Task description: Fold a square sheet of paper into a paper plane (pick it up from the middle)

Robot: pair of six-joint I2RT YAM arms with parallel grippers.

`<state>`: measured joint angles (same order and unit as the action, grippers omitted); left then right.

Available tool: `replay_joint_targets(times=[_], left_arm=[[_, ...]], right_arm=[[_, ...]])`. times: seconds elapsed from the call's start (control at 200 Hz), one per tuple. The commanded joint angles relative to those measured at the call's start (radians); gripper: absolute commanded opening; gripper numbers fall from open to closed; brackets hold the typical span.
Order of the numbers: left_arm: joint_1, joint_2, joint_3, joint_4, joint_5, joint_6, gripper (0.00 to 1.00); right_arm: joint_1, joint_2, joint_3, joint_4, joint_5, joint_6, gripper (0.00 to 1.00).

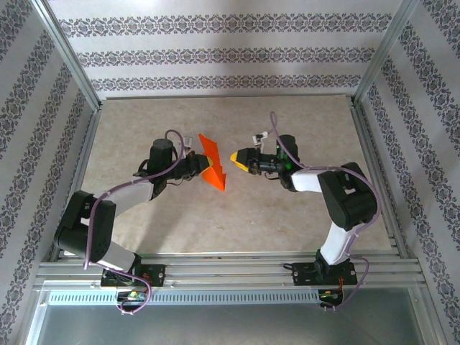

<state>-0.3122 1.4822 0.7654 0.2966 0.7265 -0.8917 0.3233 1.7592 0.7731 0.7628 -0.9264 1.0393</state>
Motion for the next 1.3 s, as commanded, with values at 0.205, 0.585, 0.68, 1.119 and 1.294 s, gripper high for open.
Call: replay_joint_targets(times=[0.205, 0.585, 0.68, 1.119, 1.294], left_arm=[[-0.019, -0.003, 0.458, -1.073, -0.576, 0.479, 0.07], [-0.23, 0.353, 0.795, -1.462, -1.221, 0.462, 0.06], [-0.278, 0.472, 0.851, -1.501, -1.299, 0.429, 0.07], [-0.4, 0.839, 1.052, -1.563, -1.383, 0.362, 0.09], [-0.412, 0.851, 1.036, -1.51, -1.304, 0.363, 0.14]], right_arm=[[-0.061, -0.327, -0.004, -0.629, 0.452, -0.4, 0.56], [-0.063, -0.543, -0.086, -0.778, 0.724, -0.498, 0.78], [-0.062, -0.571, -0.104, -0.805, 0.796, -0.485, 0.78], [-0.068, -0.592, -0.15, -0.778, 0.826, -0.418, 0.78], [-0.07, -0.563, -0.144, -0.775, 0.768, -0.401, 0.78]])
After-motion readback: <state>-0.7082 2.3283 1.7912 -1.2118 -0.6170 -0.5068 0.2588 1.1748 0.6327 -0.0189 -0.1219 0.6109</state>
